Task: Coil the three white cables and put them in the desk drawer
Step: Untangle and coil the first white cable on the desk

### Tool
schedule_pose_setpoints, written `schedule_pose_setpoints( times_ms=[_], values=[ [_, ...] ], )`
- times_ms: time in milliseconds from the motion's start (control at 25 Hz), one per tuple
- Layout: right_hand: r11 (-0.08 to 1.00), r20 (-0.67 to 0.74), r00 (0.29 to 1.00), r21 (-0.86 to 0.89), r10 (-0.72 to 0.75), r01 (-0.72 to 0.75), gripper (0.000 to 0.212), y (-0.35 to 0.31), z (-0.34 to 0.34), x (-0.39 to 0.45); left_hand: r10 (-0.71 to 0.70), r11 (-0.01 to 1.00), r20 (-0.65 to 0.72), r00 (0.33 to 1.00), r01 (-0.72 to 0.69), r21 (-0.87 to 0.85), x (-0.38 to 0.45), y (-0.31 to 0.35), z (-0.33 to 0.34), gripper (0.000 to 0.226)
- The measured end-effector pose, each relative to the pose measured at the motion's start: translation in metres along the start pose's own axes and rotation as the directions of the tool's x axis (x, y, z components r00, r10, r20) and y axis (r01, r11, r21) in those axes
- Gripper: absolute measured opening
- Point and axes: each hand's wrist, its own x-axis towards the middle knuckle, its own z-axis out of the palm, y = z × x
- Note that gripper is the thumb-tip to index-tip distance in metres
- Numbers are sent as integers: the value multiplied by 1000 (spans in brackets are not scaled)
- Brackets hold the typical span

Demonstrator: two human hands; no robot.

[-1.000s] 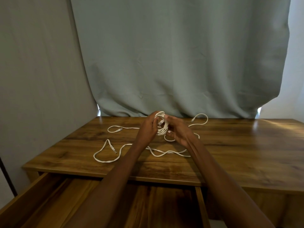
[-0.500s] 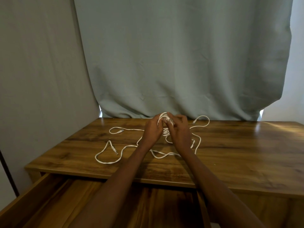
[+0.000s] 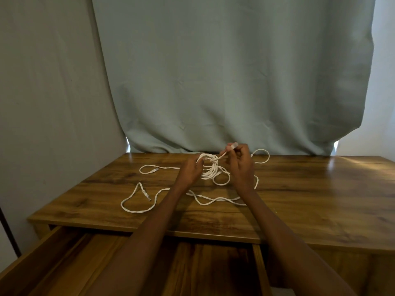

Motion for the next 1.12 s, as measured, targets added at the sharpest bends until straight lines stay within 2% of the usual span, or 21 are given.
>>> schedule_pose_setpoints(
  times_ms=[80,200,320,400,560,680,800,920,1120],
  values=[
    [946,-29,982,275,187,-172,15,-9,-1,12,56,998,51,997,-54,-39,-6,-2,-1,26],
    [852,-65,911,386,407,-353,25,-2,-5,36,138,985,112,984,-124,-119,-12,3,-5,27],
    [738,-2,844,486,536,-467,21,12,-10,51,158,979,145,977,-136,-150,-11,6,-5,33],
    [753,-2,842,448,540,-482,25,19,-12,50,156,975,128,979,-132,-179,-11,9,-3,32],
    [875,27,897,212,440,-436,16,18,-13,40,170,973,54,984,-159,-170,-7,18,-2,26],
    [886,187,887,122,422,-447,20,22,-12,31,123,974,18,992,-117,-193,0,22,-4,24],
    [917,344,854,-65,391,-393,18,24,-11,24,124,974,19,992,-118,-194,0,23,-5,24],
    [880,388,807,-25,446,-475,19,19,-11,21,101,976,26,994,-94,-198,-1,19,-2,26],
    [766,359,786,235,503,-598,24,22,-12,26,101,970,-4,995,-99,-222,-4,21,0,30]
  ],
)
